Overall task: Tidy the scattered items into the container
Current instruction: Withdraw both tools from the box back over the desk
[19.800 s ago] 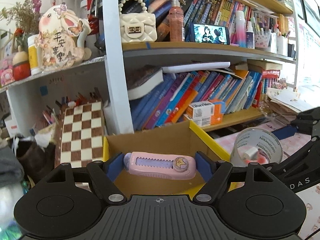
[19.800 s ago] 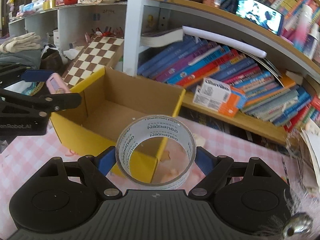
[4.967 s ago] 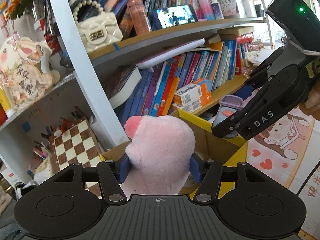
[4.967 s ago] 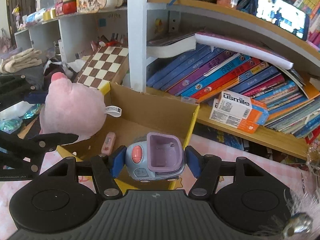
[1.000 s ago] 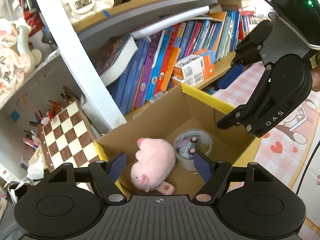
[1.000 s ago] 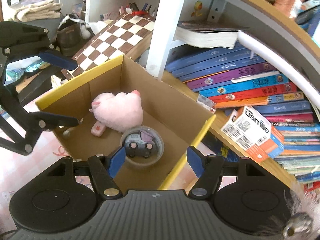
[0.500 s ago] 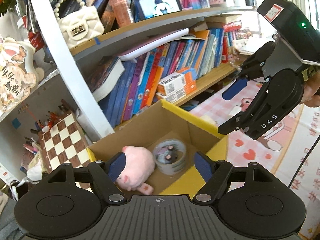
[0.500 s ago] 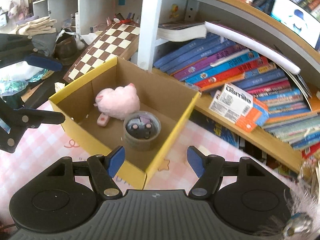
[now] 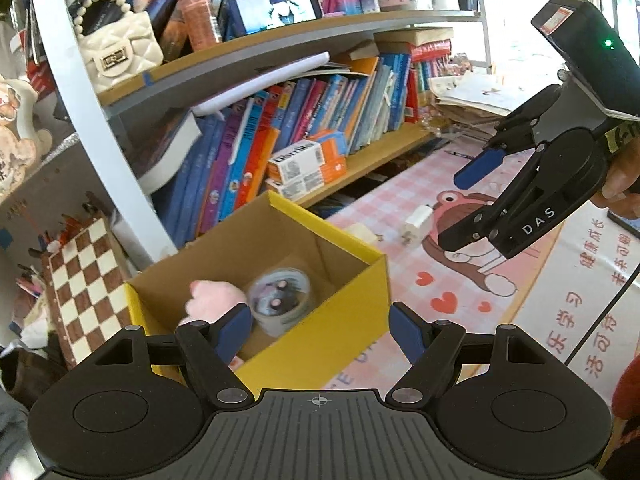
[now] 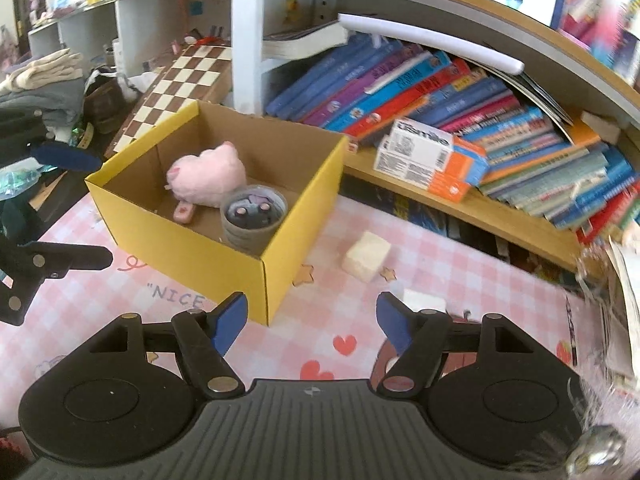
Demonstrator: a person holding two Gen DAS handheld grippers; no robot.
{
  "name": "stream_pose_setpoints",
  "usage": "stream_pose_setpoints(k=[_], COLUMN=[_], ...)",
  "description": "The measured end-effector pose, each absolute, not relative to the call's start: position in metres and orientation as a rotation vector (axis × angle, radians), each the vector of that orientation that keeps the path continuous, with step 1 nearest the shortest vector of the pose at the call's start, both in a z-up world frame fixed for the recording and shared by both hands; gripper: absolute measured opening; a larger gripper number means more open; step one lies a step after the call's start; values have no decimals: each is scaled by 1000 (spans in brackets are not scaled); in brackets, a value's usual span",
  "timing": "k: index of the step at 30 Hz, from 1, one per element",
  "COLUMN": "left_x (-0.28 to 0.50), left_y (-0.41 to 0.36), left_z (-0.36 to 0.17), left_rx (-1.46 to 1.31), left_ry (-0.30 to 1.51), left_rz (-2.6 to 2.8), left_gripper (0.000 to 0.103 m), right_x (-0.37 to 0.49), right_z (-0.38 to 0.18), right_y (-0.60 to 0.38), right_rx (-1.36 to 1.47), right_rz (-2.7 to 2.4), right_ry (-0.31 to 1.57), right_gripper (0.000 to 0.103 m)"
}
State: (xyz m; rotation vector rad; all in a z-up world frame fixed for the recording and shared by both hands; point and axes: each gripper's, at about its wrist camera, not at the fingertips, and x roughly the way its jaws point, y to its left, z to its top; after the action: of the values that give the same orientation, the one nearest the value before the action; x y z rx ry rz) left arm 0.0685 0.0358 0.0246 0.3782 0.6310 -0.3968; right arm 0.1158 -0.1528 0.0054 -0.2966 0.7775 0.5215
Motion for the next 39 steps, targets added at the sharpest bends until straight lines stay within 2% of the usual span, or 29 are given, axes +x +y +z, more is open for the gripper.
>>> stream_pose_setpoints(k=[16,39], left_x=[60,76], left_y=[5,-60], left_z=[9,-9], left_rx=[354,437], left_ry=[645,652], left_rz=[-447,-563], left_gripper=[78,78], right_x=[90,84], right_z=[-11,-45], right_y=[-206,-252], right_rx=[-113,-62], right_rz=[343,187], right_ry=[808,851], right_gripper=[74,78])
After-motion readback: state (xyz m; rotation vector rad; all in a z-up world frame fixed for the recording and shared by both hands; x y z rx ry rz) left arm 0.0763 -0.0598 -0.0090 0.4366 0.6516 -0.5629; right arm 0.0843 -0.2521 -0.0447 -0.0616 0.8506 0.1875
